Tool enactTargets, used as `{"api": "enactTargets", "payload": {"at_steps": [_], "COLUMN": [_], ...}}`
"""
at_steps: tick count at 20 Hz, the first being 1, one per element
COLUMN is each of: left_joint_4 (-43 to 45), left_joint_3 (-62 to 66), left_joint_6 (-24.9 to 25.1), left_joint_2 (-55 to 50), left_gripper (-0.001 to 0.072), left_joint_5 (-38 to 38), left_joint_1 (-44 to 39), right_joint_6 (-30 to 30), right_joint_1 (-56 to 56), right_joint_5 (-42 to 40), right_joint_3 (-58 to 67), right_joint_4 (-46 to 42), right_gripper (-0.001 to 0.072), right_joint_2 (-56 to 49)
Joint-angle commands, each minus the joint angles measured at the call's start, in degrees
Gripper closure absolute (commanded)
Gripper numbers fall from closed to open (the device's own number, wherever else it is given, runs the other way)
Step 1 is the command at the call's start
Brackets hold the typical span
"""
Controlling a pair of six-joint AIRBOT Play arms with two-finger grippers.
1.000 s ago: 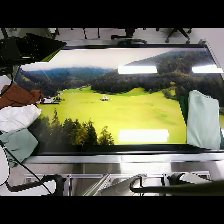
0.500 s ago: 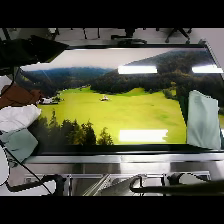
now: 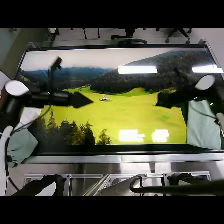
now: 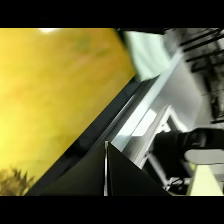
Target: Fold the shirts.
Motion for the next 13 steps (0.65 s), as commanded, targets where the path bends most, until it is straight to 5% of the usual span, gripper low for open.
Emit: {"api": "enactTargets", "payload": {"at_steps": [1,13], "left_joint_4": [6.01,5.97], "left_joint_3": [-12.35,-13.9], "left_joint_6": [-0.31,-0.9], "left_joint_2": [4.26,3.96], "left_gripper": [0.069,0.0689], "left_joint_5": [5.9,7.32], "left_joint_1": [-3.32,-4.11], "right_joint_6": [-0.15,0.28], "right_joint_1": [8.98,9.31], "right_joint_5": [-10.86,-10.51], "right_joint_3": [-9.09,-9.55], "right_joint_4": [-2.29,-1.22], "right_gripper": [0.0692,0.0692], "right_joint_2": [1.46,-0.24]}}
